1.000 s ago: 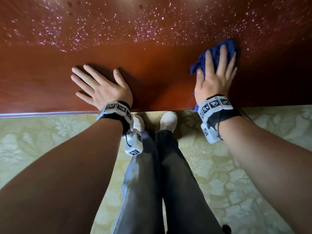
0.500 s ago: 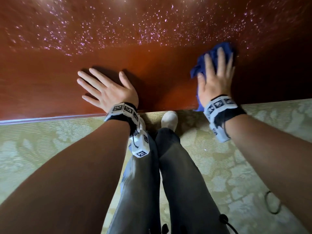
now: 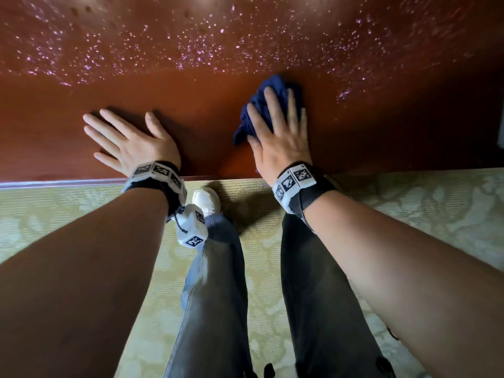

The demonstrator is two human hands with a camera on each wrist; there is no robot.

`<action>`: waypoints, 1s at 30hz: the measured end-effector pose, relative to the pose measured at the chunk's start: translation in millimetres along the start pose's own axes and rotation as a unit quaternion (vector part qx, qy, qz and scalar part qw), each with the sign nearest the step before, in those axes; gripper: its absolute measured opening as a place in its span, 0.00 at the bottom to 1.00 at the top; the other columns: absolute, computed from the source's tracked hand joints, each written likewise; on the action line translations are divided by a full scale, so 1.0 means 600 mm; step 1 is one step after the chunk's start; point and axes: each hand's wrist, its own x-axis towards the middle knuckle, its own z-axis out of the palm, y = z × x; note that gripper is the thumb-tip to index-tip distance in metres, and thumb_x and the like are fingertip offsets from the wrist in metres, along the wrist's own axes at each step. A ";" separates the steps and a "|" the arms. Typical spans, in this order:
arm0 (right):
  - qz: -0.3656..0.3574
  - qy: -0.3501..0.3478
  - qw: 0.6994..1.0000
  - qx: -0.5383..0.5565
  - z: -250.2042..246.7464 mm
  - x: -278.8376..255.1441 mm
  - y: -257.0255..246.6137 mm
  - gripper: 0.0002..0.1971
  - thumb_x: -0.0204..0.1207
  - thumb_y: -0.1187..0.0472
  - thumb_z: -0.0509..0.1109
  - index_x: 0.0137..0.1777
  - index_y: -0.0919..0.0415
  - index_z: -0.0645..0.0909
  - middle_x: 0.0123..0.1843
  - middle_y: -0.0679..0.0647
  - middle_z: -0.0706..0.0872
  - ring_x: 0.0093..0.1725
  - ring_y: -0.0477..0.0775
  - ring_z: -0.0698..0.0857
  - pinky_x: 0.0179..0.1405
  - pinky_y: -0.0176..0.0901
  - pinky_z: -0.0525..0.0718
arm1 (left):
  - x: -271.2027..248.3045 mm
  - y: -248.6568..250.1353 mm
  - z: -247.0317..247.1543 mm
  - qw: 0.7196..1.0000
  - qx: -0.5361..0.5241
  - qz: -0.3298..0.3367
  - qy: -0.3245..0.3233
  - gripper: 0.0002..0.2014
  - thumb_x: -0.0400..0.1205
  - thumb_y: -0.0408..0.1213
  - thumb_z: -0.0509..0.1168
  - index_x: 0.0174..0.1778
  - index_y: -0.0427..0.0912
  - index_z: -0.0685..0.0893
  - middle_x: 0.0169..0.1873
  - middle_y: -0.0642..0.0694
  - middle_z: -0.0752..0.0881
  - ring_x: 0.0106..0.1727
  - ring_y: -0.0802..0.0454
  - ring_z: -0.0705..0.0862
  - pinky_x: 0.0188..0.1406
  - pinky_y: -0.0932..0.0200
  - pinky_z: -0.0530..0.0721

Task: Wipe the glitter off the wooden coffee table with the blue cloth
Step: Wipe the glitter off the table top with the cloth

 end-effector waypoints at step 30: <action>0.191 0.017 0.981 0.028 -0.078 -0.126 0.401 0.27 0.79 0.47 0.60 0.77 0.54 0.68 0.81 0.64 0.62 0.79 0.74 0.57 0.71 0.74 0.60 | -0.289 0.299 0.081 0.999 0.002 -0.041 -0.013 0.39 0.83 0.61 0.38 0.85 0.39 0.50 0.85 0.39 0.50 0.85 0.42 0.47 0.80 0.35 0.47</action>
